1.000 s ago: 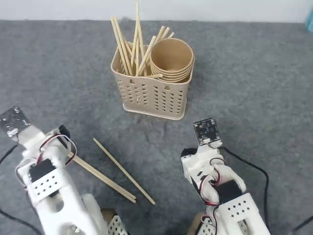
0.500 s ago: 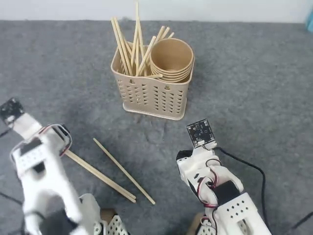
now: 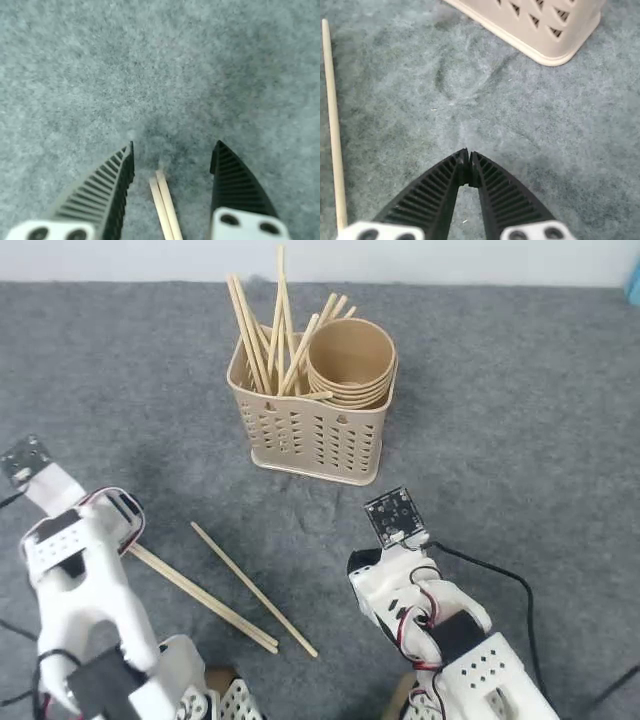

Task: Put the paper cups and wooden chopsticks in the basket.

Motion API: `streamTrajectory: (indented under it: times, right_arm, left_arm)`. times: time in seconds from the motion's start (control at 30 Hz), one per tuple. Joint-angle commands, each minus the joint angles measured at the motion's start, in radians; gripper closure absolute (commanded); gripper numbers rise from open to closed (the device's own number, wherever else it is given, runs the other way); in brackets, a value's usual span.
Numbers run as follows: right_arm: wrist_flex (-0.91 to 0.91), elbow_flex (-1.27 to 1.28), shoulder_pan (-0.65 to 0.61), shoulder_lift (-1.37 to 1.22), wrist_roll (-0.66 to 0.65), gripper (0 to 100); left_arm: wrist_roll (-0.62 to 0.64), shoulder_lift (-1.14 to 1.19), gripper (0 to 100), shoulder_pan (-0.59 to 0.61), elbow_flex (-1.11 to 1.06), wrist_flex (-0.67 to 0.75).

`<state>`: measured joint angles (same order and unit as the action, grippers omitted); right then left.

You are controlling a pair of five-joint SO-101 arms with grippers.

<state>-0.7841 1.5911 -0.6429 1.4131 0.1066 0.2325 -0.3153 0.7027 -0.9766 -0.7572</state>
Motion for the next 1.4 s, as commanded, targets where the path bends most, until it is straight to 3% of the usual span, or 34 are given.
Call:
streamTrajectory:
  times: [0.0, 0.2, 0.3, 0.6, 0.87, 1.13, 1.37]
  right_arm:
    - [0.001, -0.104, -0.035, -0.019, -0.014, 98.9]
    - [0.039, -0.241, -0.054, -0.246, -0.015, 98.9]
    - [0.050, -0.342, -0.068, -0.400, -0.015, 98.9]
    - [0.051, -0.707, -0.266, -0.929, -0.080, 98.7]
    - [0.077, -0.956, -0.435, -1.389, -0.077, 80.7]
    - [0.077, -1.286, -0.432, -1.607, -0.074, 80.8]
    - [0.087, -1.386, -0.430, -1.679, 0.029, 80.8]
  left_arm:
    - [0.012, -0.063, 77, 0.005, -0.002, -0.003]
    - [0.012, -0.064, 77, 0.005, -0.002, -0.006]
    - [0.014, -0.072, 77, 0.061, 0.002, -0.005]
    - [0.115, -0.072, 77, 0.178, 0.022, 0.052]
    - [0.233, -0.063, 77, 0.285, 0.036, 0.087]
    - [0.236, -0.028, 77, 0.311, 0.044, 0.143]
    - [0.339, 0.180, 77, 0.404, 0.186, 0.126]
